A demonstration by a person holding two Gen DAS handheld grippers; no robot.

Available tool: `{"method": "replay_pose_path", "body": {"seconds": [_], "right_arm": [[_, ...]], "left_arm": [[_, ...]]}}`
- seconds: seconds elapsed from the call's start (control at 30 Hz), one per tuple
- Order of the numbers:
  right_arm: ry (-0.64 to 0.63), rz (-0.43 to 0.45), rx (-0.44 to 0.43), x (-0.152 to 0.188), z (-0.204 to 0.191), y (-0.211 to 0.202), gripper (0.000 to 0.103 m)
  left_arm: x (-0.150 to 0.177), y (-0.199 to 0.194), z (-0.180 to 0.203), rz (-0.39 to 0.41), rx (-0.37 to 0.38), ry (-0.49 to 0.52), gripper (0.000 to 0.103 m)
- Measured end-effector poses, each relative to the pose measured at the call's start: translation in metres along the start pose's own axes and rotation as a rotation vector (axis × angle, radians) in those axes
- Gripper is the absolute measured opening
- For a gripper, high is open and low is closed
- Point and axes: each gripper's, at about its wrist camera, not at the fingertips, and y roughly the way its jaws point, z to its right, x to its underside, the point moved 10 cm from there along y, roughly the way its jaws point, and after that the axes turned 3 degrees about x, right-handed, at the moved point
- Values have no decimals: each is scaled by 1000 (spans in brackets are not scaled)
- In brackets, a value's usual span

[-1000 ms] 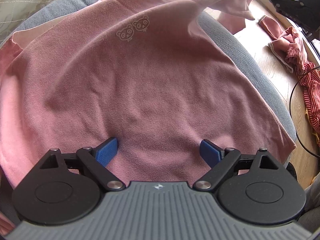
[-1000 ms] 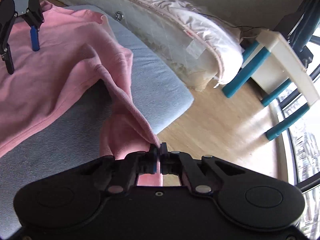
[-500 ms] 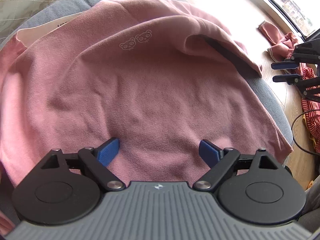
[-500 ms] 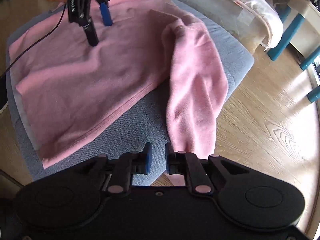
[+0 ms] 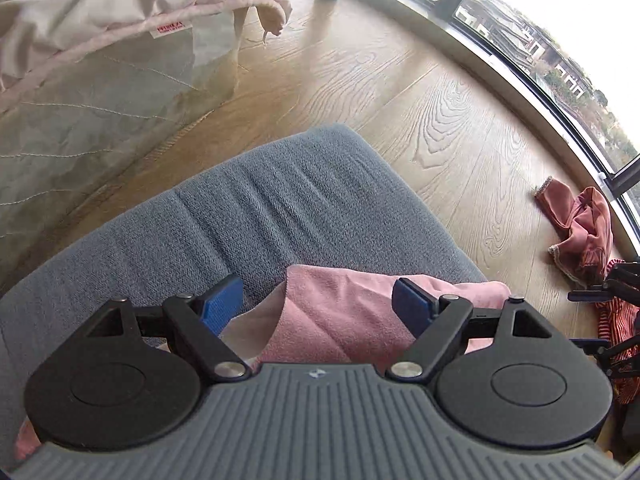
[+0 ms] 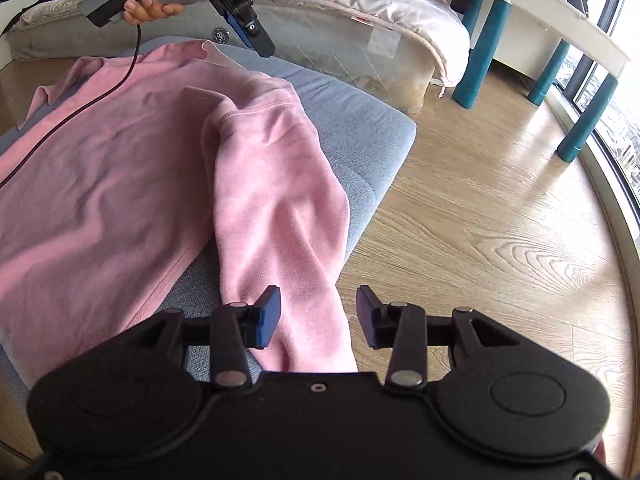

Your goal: Fold clothes

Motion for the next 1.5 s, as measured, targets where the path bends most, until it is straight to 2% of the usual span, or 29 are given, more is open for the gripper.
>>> {"method": "replay_pose_path", "body": {"seconds": [0.1,0.17,0.2,0.27,0.33,0.37,0.4,0.43,0.57,0.7,0.83,0.93,1.0,1.1,1.2,1.27,1.33,1.4,1.47,1.5], "right_arm": [[95,-33,21,17,25,7,51],[138,-67,59,34,42,10,52],[157,-84,72,42,49,11,52],[198,-117,93,57,63,14,52],[239,-136,103,69,75,15,52],[254,-141,106,73,79,15,52],[267,-144,107,76,82,16,52],[279,-146,105,80,84,18,53],[261,-152,73,95,79,29,64],[187,-134,37,107,68,47,67],[215,-159,-96,120,62,57,68],[208,-145,-142,122,61,58,67],[240,-165,-190,120,59,55,67],[239,-141,-261,117,60,39,67],[166,-121,-275,115,54,39,69],[113,-122,-239,116,49,52,69],[102,-122,-215,116,47,62,62],[142,-156,-252,115,47,64,6],[154,-169,-240,110,52,58,4],[145,-170,-224,106,56,53,4]], "left_arm": [[-1,22,-4,-55,80,-91,85],[-1,29,-2,-72,102,-105,84],[-3,32,1,-71,103,-94,79],[-3,36,4,-77,86,-71,65],[-4,38,7,-80,69,-59,37],[-5,39,7,-80,60,-56,31],[-4,39,6,-70,43,-55,19],[-4,37,4,-55,27,-59,12],[-11,30,-1,-1,20,-96,7],[-16,22,-4,26,26,-118,7],[-16,12,-5,46,36,-133,7],[-13,9,-5,53,38,-146,7],[-11,9,-8,51,37,-157,7],[-10,6,-13,60,36,-167,7],[-12,6,-19,74,50,-198,7],[-11,8,-22,71,57,-219,7],[-9,9,-23,62,70,-231,7],[-5,10,-21,39,97,-230,7],[-4,9,-23,42,90,-223,8],[-5,8,-23,50,88,-216,12]]}}
